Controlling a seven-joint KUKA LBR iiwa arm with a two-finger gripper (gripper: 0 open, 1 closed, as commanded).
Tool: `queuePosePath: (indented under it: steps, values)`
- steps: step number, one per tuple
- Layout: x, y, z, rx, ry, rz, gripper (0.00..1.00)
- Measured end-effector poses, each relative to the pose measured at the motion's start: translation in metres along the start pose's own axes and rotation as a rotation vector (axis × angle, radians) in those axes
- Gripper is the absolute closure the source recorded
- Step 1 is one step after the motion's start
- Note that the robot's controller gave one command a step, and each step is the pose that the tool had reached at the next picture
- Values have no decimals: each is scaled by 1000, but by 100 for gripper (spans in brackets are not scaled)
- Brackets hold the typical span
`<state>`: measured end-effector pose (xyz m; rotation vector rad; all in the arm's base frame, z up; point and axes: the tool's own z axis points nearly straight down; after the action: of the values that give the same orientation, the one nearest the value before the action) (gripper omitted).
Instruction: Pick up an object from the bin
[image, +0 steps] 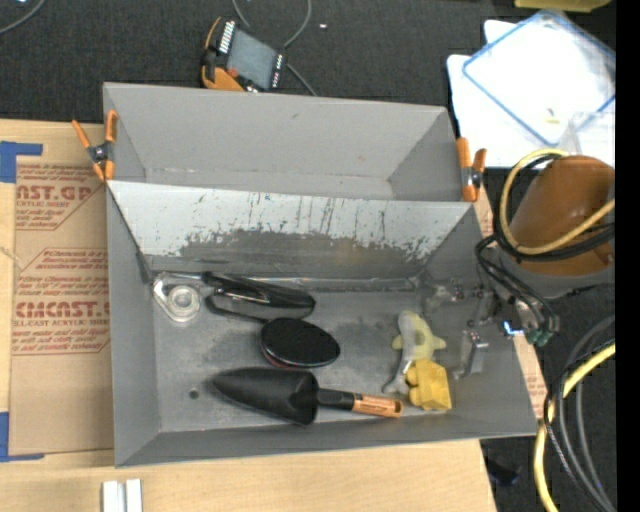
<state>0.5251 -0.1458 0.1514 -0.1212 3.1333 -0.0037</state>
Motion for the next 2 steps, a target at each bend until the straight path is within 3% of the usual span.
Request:
queuePosePath:
  steps: [1, 2]
  values:
    - [-15, 26, 14, 0, -14, 98, 0]
    - [24, 20, 64, -2, 0, -330, 0]
